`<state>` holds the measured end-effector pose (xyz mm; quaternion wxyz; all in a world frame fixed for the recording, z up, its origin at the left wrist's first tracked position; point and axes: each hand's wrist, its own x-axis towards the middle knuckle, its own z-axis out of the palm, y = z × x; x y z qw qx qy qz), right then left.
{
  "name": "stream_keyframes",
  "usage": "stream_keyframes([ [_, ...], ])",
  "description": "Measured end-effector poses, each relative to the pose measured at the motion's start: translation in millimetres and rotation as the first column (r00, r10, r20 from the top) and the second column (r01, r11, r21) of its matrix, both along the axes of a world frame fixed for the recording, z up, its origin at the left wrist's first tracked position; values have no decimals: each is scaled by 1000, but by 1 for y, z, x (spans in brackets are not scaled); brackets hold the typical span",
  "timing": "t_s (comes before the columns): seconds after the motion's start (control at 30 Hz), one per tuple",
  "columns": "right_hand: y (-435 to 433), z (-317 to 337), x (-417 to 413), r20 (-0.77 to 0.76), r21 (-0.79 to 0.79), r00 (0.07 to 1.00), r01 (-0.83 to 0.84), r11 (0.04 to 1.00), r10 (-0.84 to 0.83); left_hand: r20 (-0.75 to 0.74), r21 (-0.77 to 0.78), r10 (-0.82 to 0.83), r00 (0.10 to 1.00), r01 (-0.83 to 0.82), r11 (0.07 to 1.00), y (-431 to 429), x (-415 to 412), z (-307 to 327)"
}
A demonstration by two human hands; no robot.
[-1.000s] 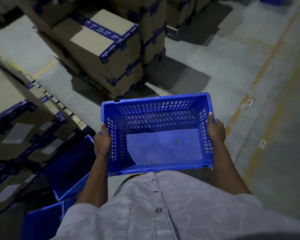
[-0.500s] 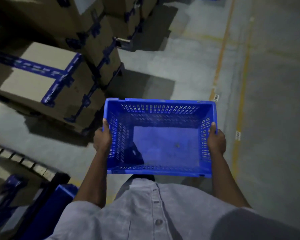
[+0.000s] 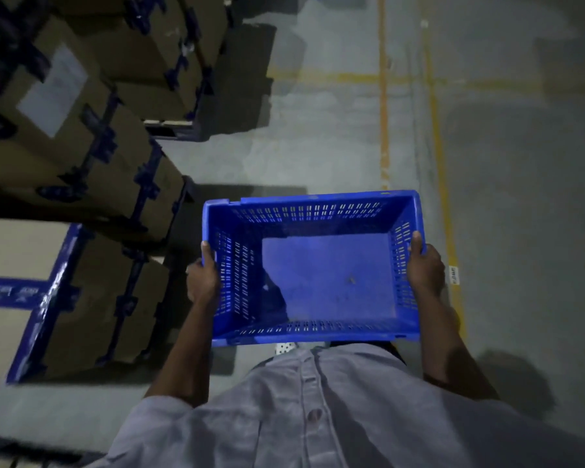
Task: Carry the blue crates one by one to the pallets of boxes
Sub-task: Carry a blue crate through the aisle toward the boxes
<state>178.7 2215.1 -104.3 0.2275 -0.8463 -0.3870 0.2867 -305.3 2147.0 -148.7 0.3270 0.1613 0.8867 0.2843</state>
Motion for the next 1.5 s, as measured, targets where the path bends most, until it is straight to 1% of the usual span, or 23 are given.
stream_keyframes([
  [0.03,20,0,1,-4,-2,1000,15,1000,-15,-10,9,-36,999,36,999,24,9,18],
  [0.1,64,-4,3,-11,-7,1000,22,1000,-22,-13,9,-89,996,89,996,75,20,31],
  [0.23,167,-9,11,-52,6,998,28,1000,-28,-18,29,-98,995,99,995,182,26,26],
  [0.33,249,-4,22,-79,26,997,18,999,-16,-36,54,-77,996,79,995,263,28,18],
  [0.43,332,12,31,-80,38,997,6,999,-2,-41,68,-62,997,64,996,333,38,24],
  [0.57,426,25,37,-84,42,996,-8,999,11,-44,106,13,999,-9,994,418,47,31],
  [0.67,500,22,38,-99,50,995,-7,999,12,-32,63,36,999,-34,997,494,43,26],
  [0.8,608,8,32,-116,57,993,8,998,-2,-32,95,0,999,3,995,610,37,20],
  [0.9,692,3,26,-115,73,993,27,997,-18,-34,148,-36,999,40,988,698,25,12],
  [1.17,882,31,25,-106,128,991,95,987,-81,48,183,-113,992,102,978,923,17,40],
  [1.23,924,30,31,-110,143,987,133,981,-118,43,180,-127,991,118,977,976,23,43],
  [1.37,1018,18,42,-122,155,979,182,971,-164,22,147,-118,993,114,983,1083,32,26],
  [1.5,1127,-1,60,-124,129,978,184,974,-168,29,172,-155,988,148,974,1195,47,10],
])
